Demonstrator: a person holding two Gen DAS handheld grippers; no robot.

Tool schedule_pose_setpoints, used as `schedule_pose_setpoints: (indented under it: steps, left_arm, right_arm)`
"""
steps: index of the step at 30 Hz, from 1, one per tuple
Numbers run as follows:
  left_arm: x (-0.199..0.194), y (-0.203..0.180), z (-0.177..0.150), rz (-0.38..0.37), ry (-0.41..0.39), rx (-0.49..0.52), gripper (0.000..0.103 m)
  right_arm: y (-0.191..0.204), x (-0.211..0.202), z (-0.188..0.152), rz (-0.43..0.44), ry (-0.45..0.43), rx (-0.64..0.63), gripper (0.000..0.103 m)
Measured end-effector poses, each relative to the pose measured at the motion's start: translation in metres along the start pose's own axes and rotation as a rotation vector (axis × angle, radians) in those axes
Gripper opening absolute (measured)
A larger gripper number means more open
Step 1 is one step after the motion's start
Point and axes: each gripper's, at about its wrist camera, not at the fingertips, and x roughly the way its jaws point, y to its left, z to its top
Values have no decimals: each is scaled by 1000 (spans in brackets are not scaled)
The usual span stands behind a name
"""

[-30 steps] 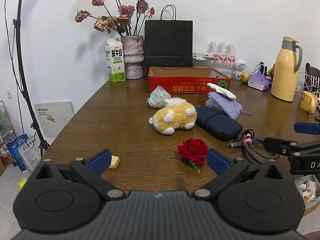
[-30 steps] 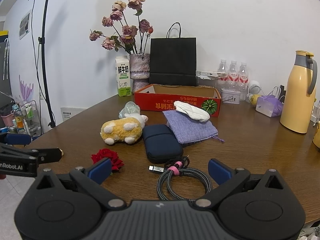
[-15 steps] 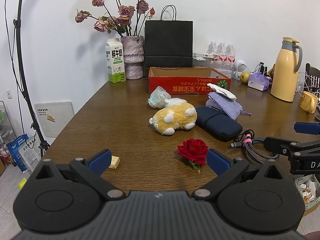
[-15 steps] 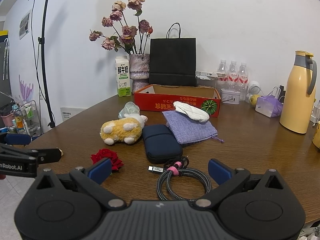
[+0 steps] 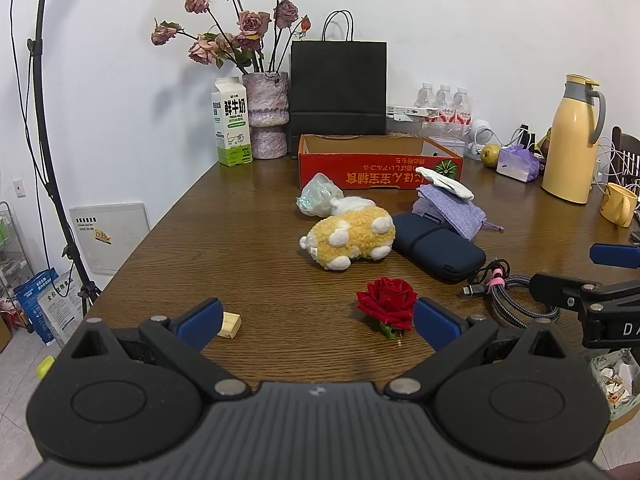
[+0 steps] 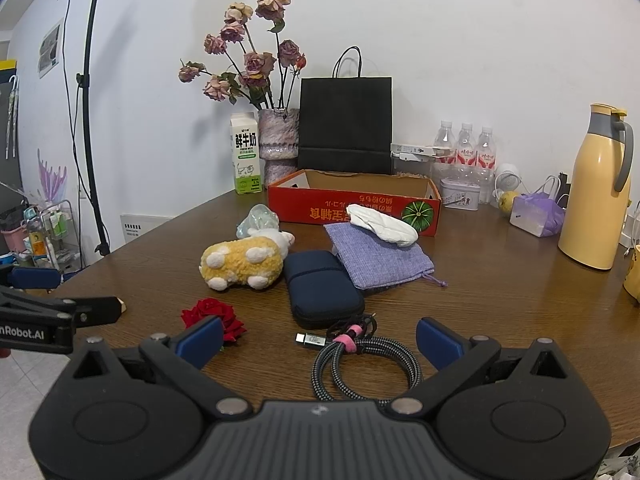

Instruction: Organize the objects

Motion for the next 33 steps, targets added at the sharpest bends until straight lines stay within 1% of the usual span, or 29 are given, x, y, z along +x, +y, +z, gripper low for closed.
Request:
schedule_pose_setpoints:
  steps: [18, 26, 33]
  left_arm:
    - [0, 4, 2, 3, 1, -5, 103]
    - [-8, 11, 2, 0, -14, -9, 103]
    - [-10, 12, 3, 5, -10, -2, 103]
  right_arm:
    - [0, -1, 2, -4, 1, -4, 103]
    - [1, -7, 4, -12, -11, -17, 103]
    - [3, -8, 4, -11, 0, -28, 103]
